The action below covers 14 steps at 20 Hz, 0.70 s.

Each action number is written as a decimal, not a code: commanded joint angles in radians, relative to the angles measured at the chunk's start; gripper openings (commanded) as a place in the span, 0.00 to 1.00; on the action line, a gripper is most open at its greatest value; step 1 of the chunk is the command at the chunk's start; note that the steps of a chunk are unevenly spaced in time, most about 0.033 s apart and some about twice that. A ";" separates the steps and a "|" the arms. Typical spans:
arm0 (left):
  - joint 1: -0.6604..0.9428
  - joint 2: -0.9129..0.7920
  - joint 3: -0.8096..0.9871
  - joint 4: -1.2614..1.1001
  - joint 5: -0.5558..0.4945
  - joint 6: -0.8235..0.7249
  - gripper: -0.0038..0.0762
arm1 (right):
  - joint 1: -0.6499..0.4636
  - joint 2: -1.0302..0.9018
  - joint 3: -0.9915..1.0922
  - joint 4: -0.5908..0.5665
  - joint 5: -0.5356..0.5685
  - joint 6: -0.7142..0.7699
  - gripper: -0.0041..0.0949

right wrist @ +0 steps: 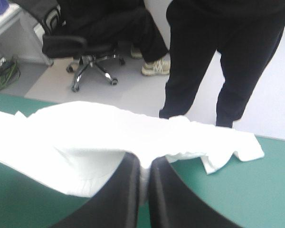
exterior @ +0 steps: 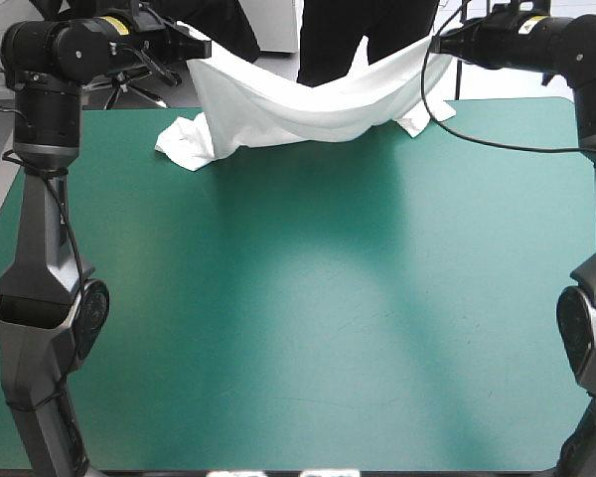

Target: Fold the cloth

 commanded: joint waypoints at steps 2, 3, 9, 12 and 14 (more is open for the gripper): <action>-0.001 -0.093 0.045 -0.013 0.111 -0.043 0.03 | -0.010 -0.158 0.178 0.019 -0.022 -0.037 0.02; -0.001 -0.101 0.074 -0.015 0.120 -0.049 0.03 | -0.010 -0.186 0.233 0.014 -0.021 -0.049 0.02; -0.001 -0.391 0.596 0.001 0.120 -0.065 0.03 | -0.010 -0.497 0.796 -0.046 -0.065 -0.086 0.02; -0.001 -0.523 0.826 0.011 0.118 -0.086 0.03 | -0.010 -0.612 0.977 -0.096 -0.069 -0.086 0.02; -0.004 -0.594 0.969 -0.021 0.118 -0.086 0.03 | 0.002 -0.684 1.071 -0.138 -0.046 -0.086 0.02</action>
